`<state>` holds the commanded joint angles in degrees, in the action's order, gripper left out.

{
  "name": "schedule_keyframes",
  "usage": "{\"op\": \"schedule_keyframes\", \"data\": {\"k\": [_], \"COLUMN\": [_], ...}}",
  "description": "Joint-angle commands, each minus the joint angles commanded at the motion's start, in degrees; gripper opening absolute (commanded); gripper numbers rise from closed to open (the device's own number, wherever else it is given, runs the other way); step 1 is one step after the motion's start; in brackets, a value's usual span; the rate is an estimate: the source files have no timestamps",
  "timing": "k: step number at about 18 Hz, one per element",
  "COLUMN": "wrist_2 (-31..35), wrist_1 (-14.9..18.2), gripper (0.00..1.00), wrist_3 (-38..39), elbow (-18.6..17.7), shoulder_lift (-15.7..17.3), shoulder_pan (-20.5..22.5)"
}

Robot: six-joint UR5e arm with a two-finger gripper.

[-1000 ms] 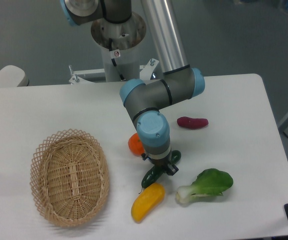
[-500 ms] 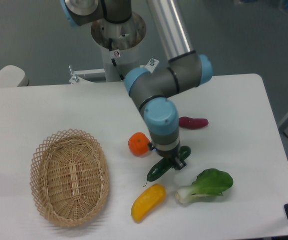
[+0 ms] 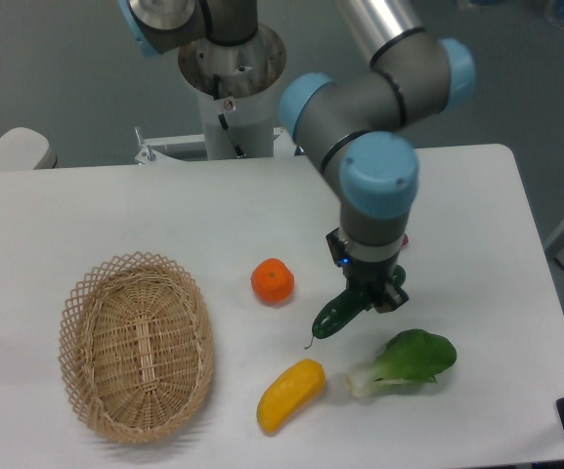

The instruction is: Pick up the cucumber from the table

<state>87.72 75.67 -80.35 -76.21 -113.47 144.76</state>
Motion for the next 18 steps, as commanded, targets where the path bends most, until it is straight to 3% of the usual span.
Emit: {"op": "schedule_keyframes", "data": {"k": [5, 18], "wrist_2": [-2.9, -3.7], "wrist_1": [0.0, 0.1], "gripper": [0.22, 0.22], "wrist_3": [2.5, 2.4], "elbow": [2.0, 2.4], "shoulder_lift": [-0.2, 0.2], "shoulder_pan": [0.2, 1.4]}}
